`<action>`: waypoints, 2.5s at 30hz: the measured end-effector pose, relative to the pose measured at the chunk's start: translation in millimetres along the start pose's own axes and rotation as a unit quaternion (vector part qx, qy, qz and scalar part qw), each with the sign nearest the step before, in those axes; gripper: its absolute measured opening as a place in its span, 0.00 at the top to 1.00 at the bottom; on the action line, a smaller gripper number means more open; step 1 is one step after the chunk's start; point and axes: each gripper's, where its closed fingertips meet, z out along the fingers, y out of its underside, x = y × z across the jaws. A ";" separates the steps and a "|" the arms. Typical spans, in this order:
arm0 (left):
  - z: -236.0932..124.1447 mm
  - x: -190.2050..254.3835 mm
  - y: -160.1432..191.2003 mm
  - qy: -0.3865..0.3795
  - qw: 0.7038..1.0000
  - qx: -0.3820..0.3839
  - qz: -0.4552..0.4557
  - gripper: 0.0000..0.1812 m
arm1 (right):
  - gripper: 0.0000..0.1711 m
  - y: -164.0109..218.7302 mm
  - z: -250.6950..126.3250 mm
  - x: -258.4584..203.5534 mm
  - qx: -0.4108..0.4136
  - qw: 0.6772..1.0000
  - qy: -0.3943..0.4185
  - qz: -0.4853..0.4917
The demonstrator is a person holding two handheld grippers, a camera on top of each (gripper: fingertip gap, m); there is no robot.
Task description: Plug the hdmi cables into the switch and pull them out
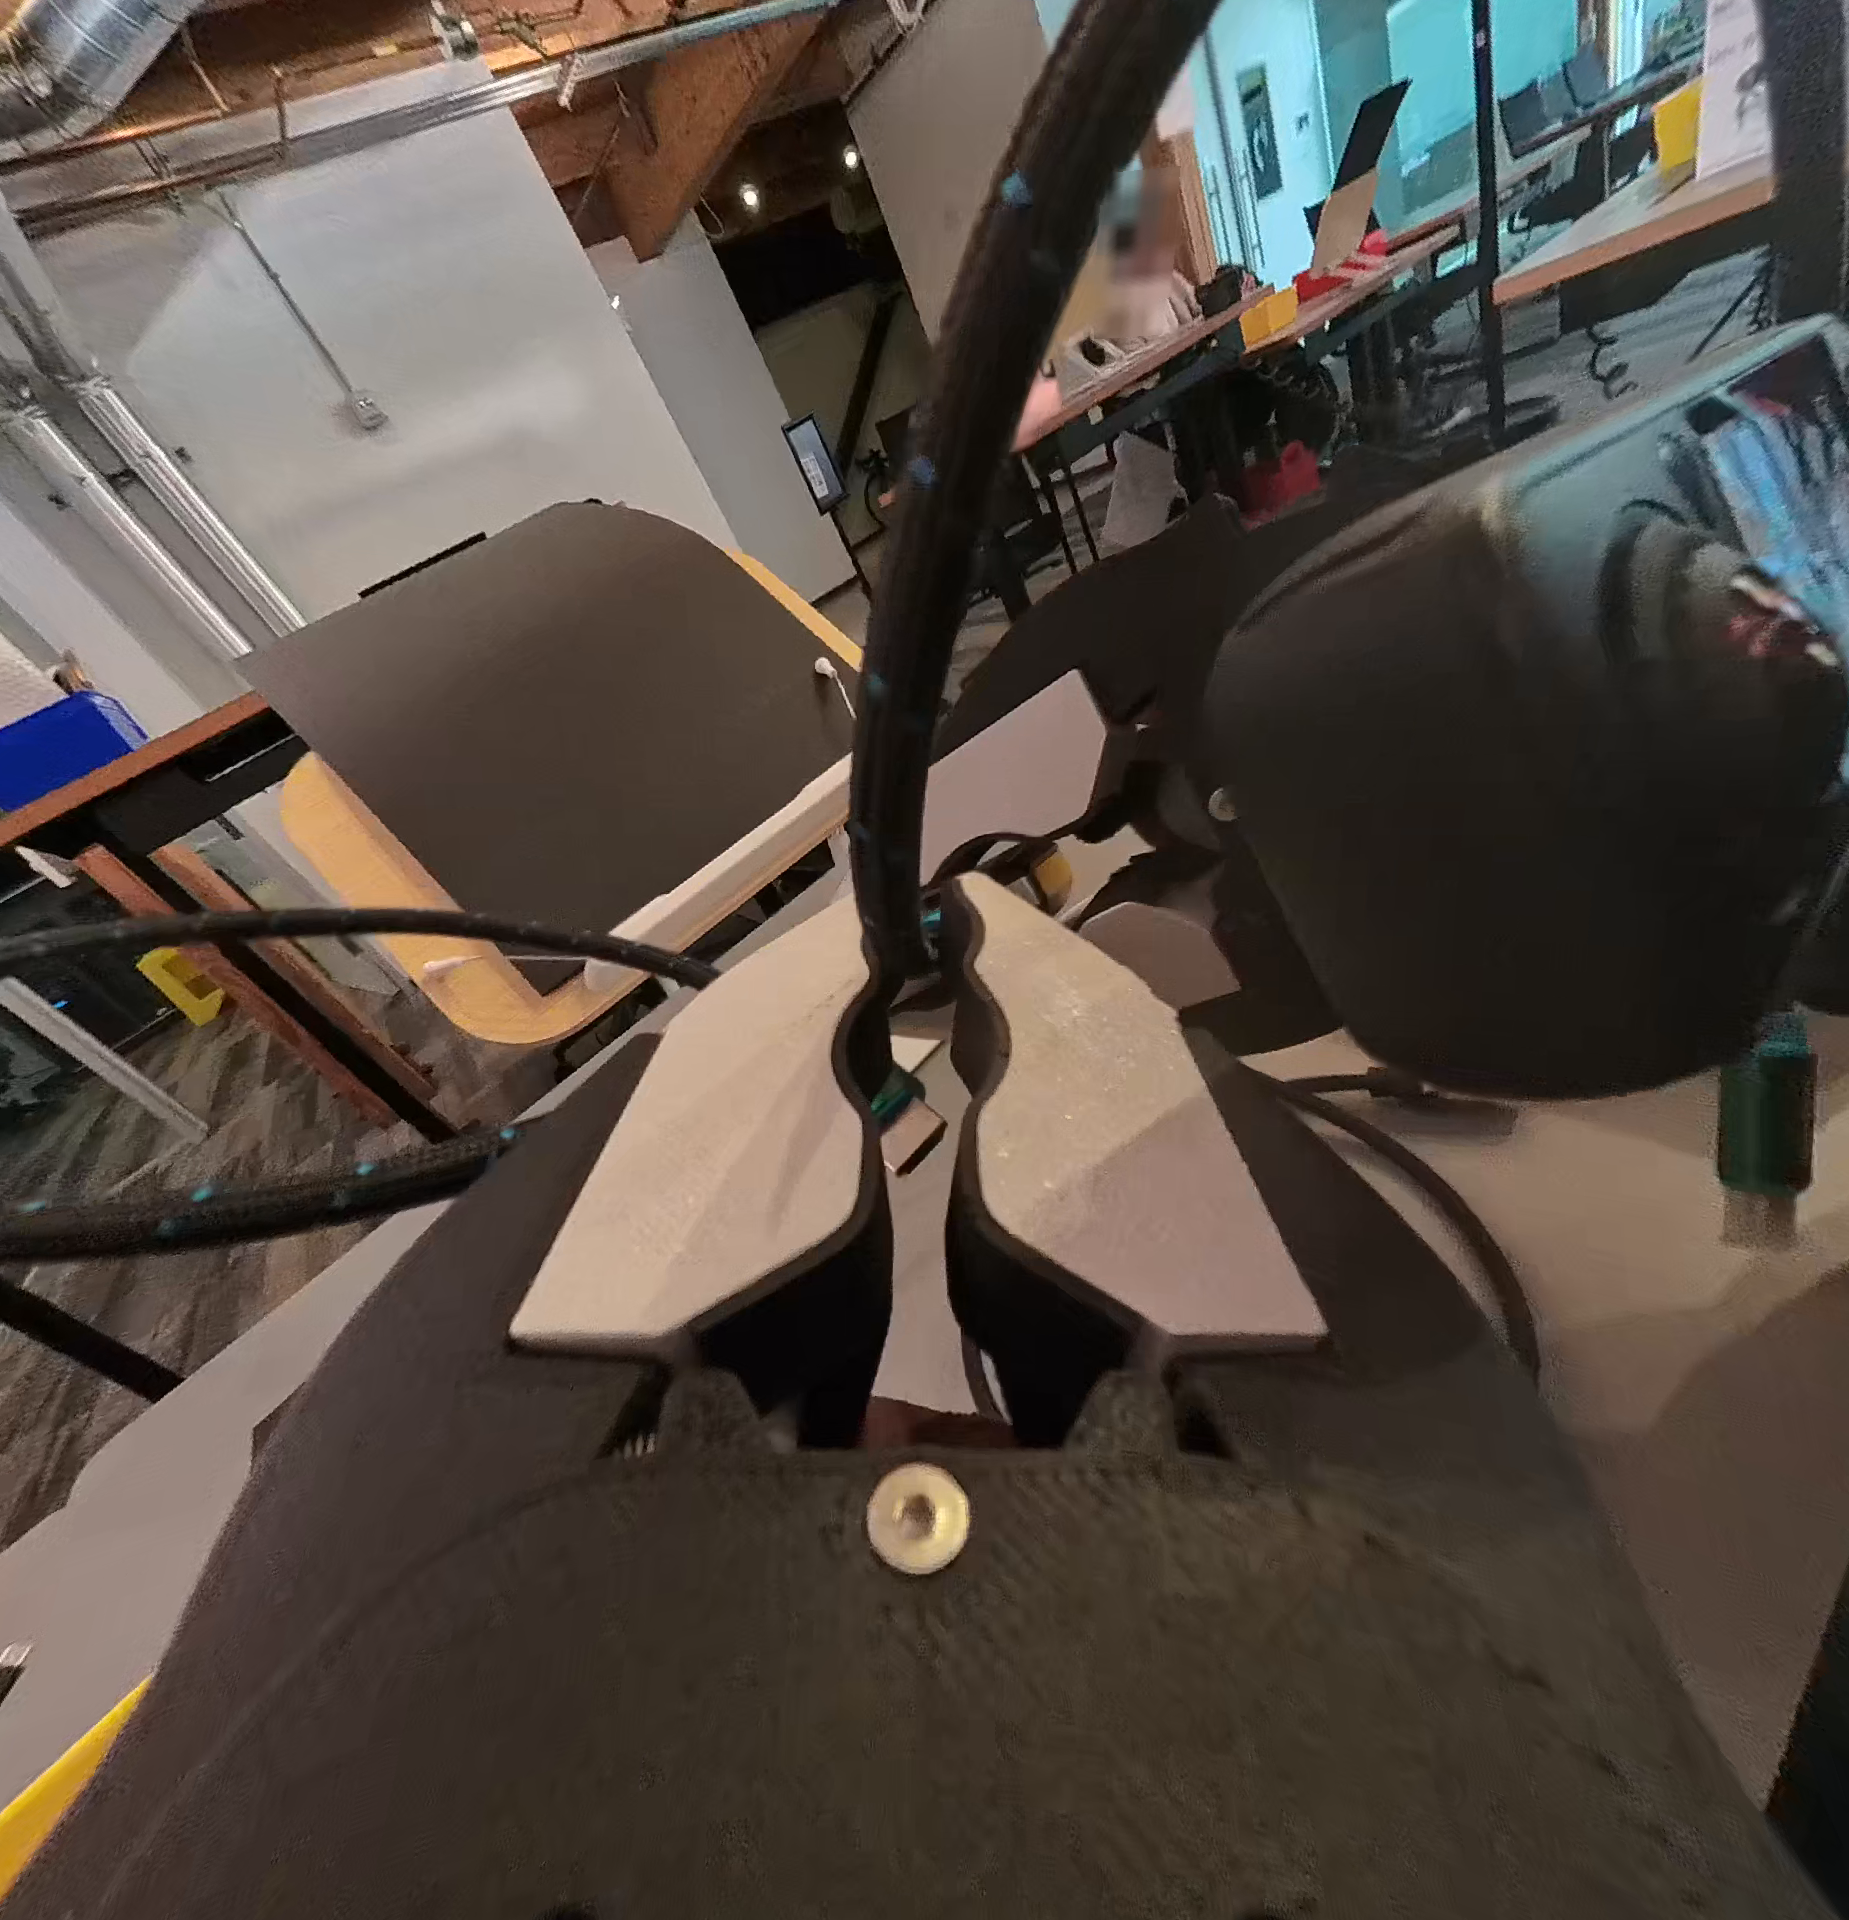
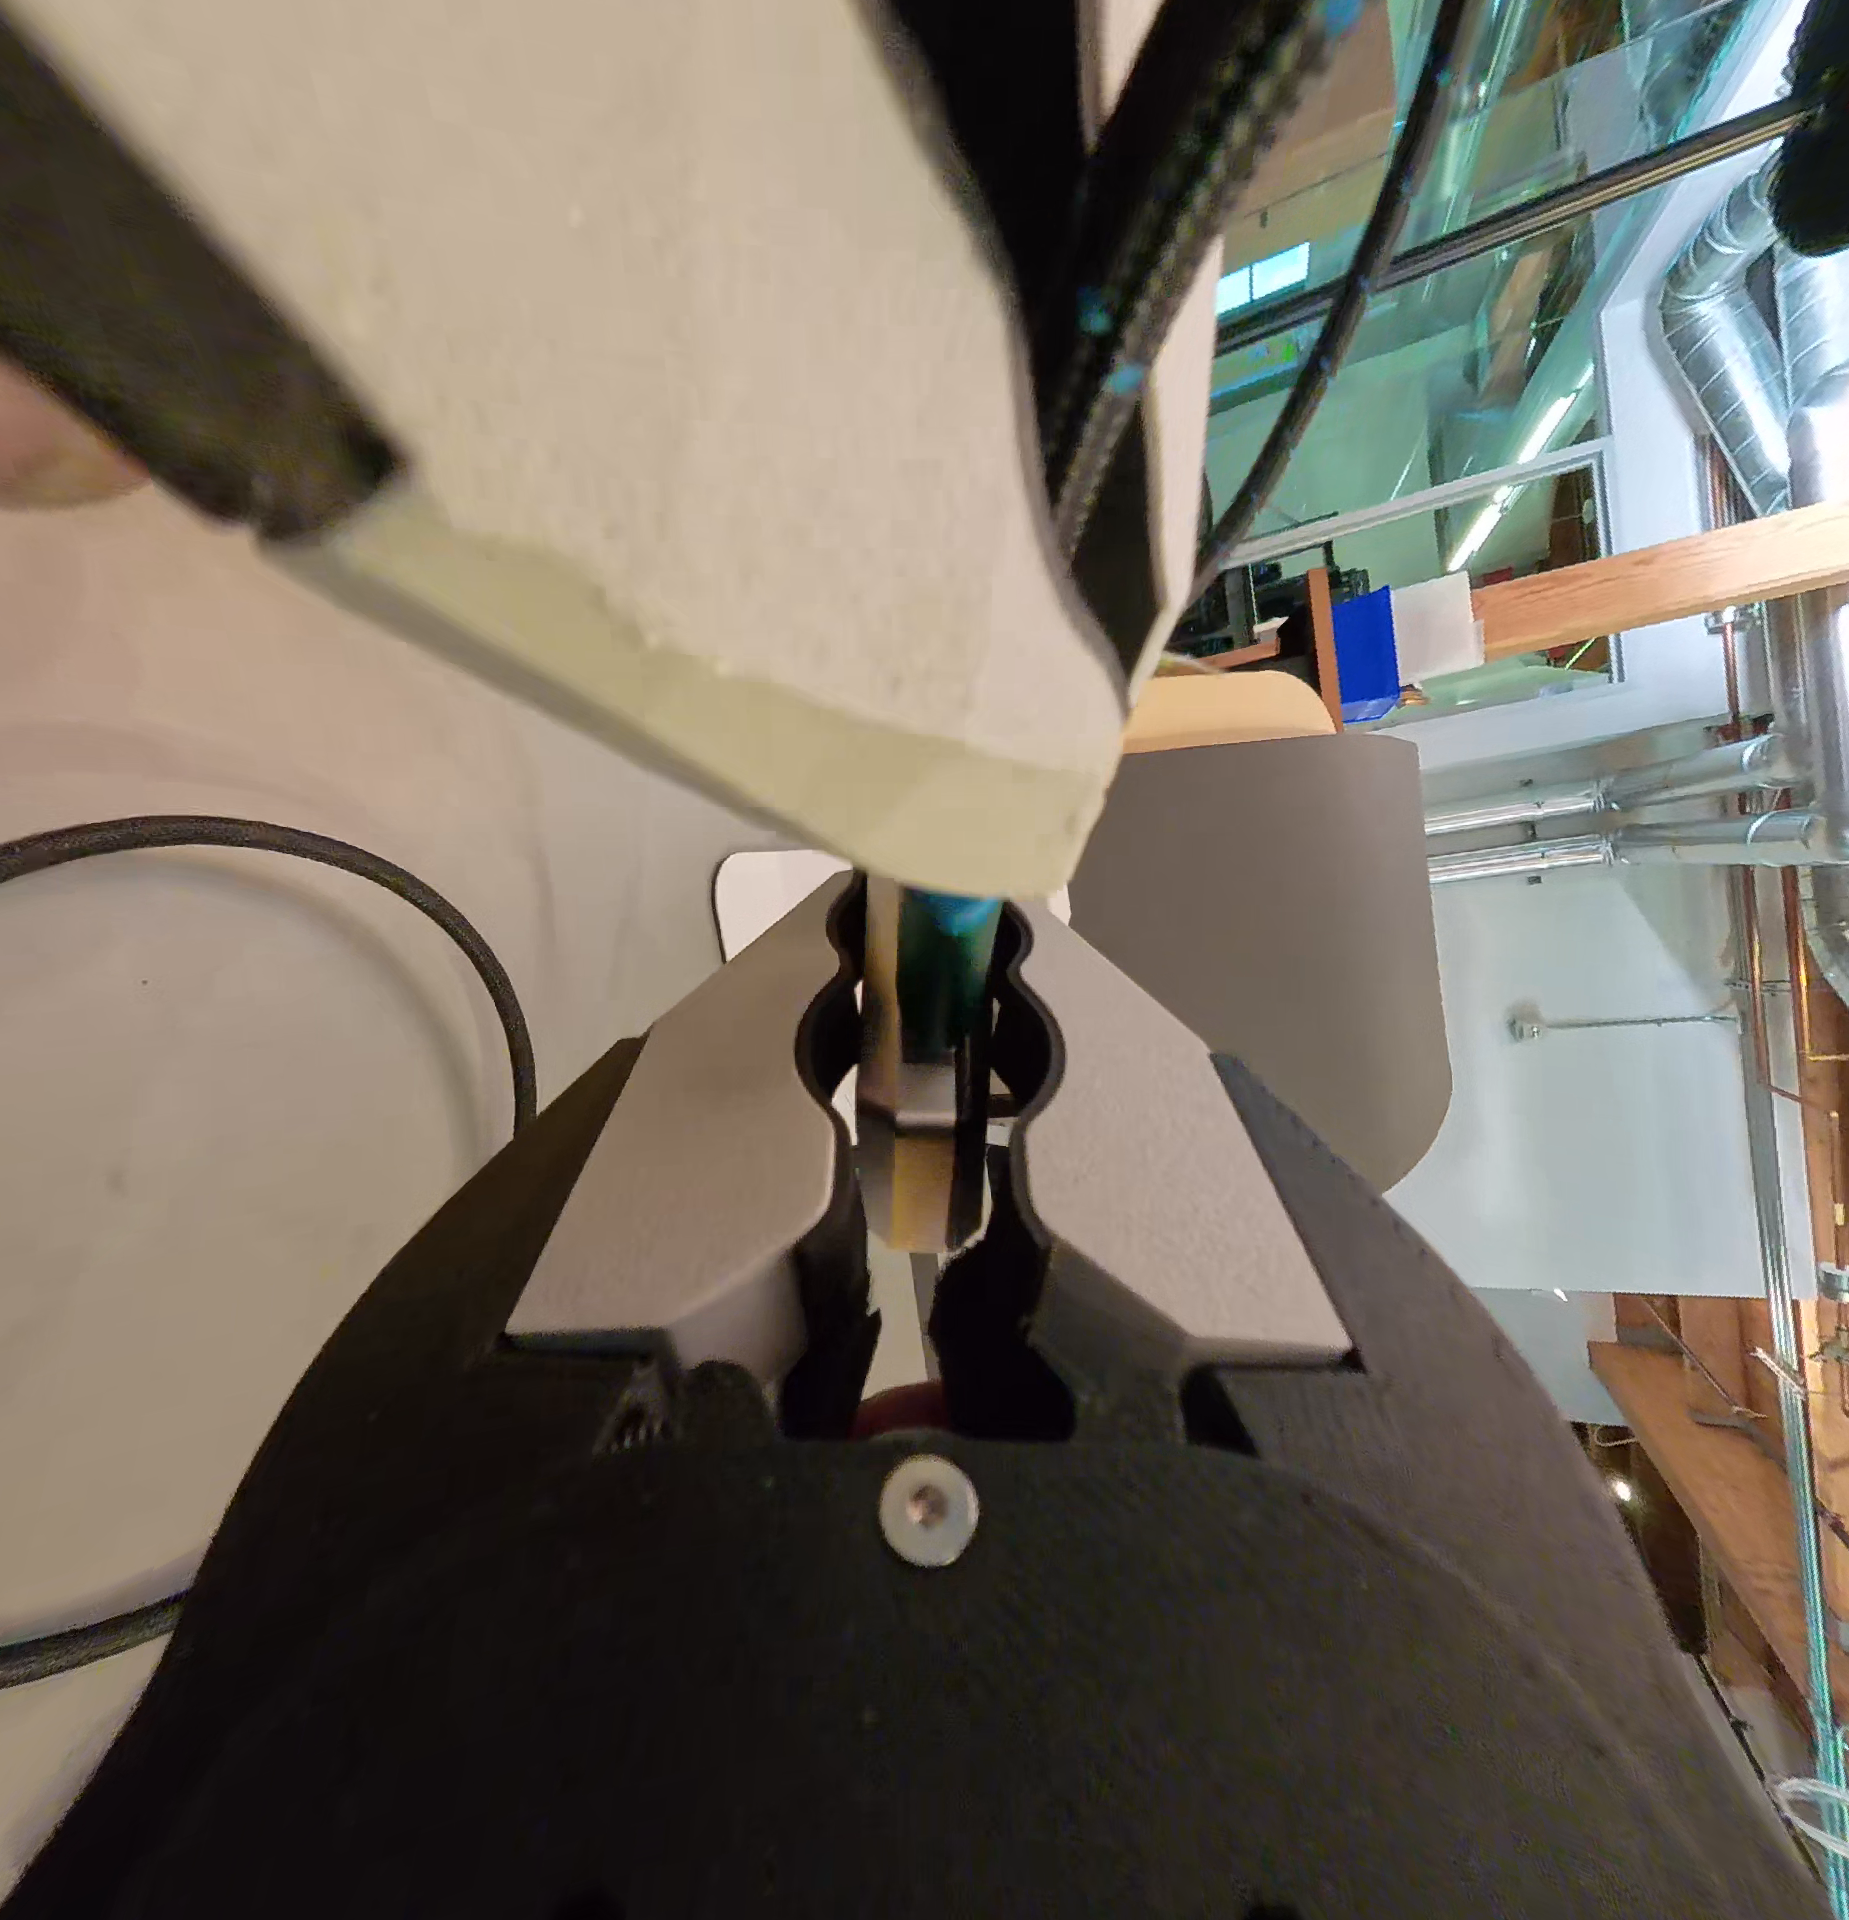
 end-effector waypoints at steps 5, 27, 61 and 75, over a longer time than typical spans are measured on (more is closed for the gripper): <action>-4.6 -3.5 -10.5 0.000 1.000 0.010 0.001 0.96 | 0.89 -7.3 -4.8 8.3 0.030 0.999 0.013 0.008; -1.5 -43.3 34.2 0.032 0.986 -0.036 -0.162 0.87 | 0.88 80.2 -3.1 -7.3 -0.082 0.971 -0.214 0.065; 14.6 16.7 112.9 0.095 0.979 -0.163 -0.077 0.85 | 0.89 139.7 -268.4 527.7 -0.110 0.934 0.284 0.189; 16.5 38.2 128.9 0.119 0.973 -0.188 -0.063 0.84 | 0.88 179.4 -309.1 604.0 -0.180 0.901 0.344 0.194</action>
